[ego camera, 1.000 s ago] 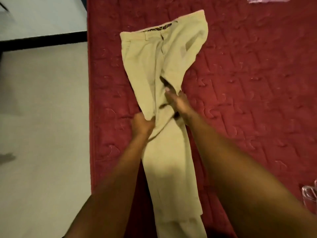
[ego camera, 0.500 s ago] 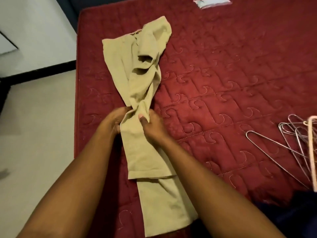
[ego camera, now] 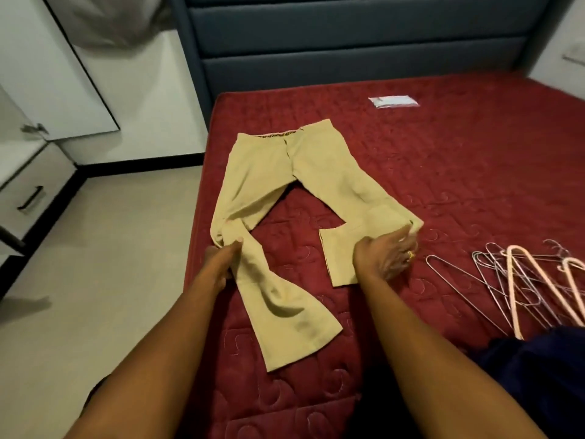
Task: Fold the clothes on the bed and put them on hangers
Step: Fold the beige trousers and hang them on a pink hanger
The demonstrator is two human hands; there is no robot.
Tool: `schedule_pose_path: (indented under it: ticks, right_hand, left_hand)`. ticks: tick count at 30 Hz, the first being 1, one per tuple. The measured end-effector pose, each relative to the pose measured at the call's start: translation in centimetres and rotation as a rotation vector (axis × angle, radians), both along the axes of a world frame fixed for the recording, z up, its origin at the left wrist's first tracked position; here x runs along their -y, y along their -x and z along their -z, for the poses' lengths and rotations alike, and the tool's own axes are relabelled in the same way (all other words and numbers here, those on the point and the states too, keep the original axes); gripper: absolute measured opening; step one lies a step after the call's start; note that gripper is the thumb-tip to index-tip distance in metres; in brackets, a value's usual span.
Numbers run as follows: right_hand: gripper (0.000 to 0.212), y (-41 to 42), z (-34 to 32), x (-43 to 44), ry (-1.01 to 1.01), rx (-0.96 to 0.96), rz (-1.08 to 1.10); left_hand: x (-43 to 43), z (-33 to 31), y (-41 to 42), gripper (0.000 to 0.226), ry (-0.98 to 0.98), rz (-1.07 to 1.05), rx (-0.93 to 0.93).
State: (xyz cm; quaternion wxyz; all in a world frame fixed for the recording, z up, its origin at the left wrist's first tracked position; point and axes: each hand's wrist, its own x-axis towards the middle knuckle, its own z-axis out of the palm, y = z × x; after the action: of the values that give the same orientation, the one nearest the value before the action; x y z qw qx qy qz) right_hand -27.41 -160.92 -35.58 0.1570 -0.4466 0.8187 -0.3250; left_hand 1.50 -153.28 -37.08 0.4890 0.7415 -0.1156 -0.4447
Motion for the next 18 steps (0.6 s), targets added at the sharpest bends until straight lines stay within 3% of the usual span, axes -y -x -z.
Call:
schedule_pose_path:
  ticks: [3,6,7,9,11,12,13,15,16,18]
  right_hand:
    - [0.063,-2.9,1.5,-2.6,0.115,-0.218,-0.487]
    - [0.069,-5.5,2.1,-5.7,-0.202,-0.071,-1.001]
    - [0.066,-6.0,1.8,-6.6,-0.288,-0.079,-1.068]
    - [0.033,-6.7,1.3,-7.4,-0.351,-0.02,-1.088]
    - [0.023,-7.4,-0.3,-7.9,-0.59,0.294,-1.134]
    - [0.021,-7.6,-1.1,-8.1,-0.714,0.433,-1.144]
    - [0.019,-7.6,-1.8,-7.9,-0.741,0.518,-1.11]
    - [0.039,-7.8,-2.3,-7.0,-0.572,0.671,-0.881]
    - [0.056,-7.5,-2.2,-6.3,-0.469,0.725,-0.74]
    - [0.074,-6.2,-1.7,-5.3,-0.397,0.742,-0.594]
  left_hand:
    - [-1.6,0.9,1.9,0.075,-0.032,0.079,-0.008]
    - [-3.5,0.5,3.4,0.061,-0.036,0.092,0.078]
    - [-4.2,0.1,3.6,0.062,-0.065,0.095,0.219]
    - [-5.5,-1.6,3.9,0.052,-0.141,0.175,0.733]
    - [-6.6,-3.8,4.4,0.028,-0.092,0.27,1.172]
    - [-6.8,-4.8,4.7,0.019,-0.04,0.353,1.275]
    - [-7.0,-5.8,5.1,0.016,0.003,0.487,1.292]
    - [-7.3,-7.3,6.1,0.03,0.035,0.901,1.083]
    - [-7.7,-7.8,6.8,0.036,0.017,1.052,0.872]
    - [-8.3,-7.8,7.5,0.042,0.029,1.027,0.421]
